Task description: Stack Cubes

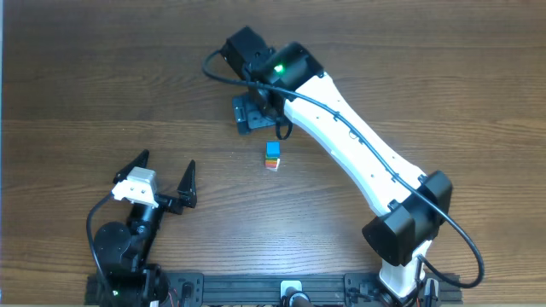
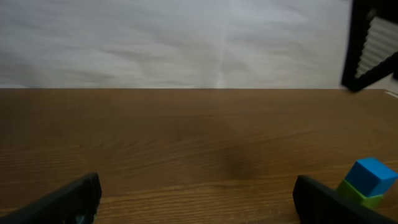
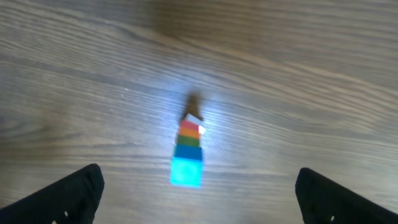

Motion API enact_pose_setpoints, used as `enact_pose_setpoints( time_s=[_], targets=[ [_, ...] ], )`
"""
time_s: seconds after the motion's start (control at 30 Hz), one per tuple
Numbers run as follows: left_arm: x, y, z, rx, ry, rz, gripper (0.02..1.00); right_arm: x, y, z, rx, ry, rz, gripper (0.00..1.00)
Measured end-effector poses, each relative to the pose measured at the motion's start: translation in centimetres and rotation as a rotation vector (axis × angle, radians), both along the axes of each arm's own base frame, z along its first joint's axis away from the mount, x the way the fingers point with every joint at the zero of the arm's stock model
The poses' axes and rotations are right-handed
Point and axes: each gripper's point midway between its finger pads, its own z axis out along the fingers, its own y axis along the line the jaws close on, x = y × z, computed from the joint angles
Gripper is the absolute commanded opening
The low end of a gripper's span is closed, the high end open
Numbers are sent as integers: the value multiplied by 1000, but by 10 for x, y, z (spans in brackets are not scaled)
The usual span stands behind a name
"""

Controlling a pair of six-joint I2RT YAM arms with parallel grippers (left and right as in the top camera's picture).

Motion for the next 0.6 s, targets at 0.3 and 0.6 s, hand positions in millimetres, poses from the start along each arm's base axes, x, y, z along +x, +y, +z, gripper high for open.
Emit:
enact_pose_setpoints(
  time_s=[0.3, 0.6],
  targets=[
    [0, 0, 0, 0, 0, 0, 998, 9, -4, 44, 9, -97, 42, 869],
    [0, 0, 0, 0, 0, 0, 1000, 14, -1, 52, 23, -131, 62, 991]
  ],
)
